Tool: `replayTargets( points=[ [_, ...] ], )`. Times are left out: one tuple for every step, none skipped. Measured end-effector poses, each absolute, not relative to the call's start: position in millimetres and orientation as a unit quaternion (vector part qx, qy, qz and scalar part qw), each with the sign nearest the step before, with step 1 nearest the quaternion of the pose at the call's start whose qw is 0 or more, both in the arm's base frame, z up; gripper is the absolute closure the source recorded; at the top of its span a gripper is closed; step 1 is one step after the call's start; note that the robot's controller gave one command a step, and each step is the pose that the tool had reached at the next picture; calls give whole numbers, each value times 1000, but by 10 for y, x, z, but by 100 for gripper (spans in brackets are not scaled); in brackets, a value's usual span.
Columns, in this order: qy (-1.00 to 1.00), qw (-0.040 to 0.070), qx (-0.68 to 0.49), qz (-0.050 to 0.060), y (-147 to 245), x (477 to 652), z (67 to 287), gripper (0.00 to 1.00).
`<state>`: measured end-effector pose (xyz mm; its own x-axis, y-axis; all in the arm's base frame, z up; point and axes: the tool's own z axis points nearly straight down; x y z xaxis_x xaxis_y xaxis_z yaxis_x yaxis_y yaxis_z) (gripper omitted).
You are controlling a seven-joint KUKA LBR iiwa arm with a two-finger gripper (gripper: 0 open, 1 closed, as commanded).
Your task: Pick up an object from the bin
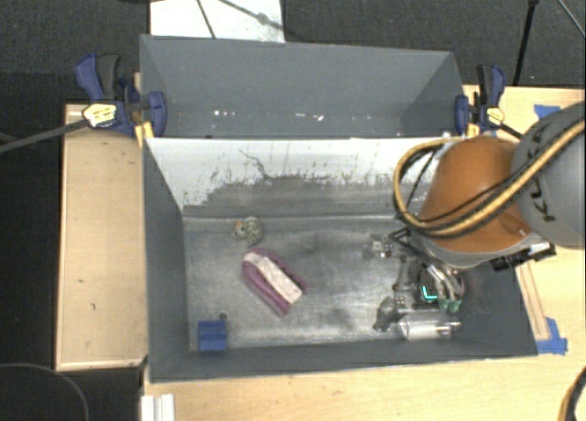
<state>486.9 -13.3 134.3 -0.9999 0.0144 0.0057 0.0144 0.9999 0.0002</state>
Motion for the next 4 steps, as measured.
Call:
replayTargets(
  points=[
    [-999,0,-47,0,-168,4887,689,0],
    [-1000,-1,-19,1,-533,4865,704,0],
    [-999,-4,54,-3,832,5272,1317,0],
    [-999,-6,39,-1,900,5107,2565,0]
  ],
)
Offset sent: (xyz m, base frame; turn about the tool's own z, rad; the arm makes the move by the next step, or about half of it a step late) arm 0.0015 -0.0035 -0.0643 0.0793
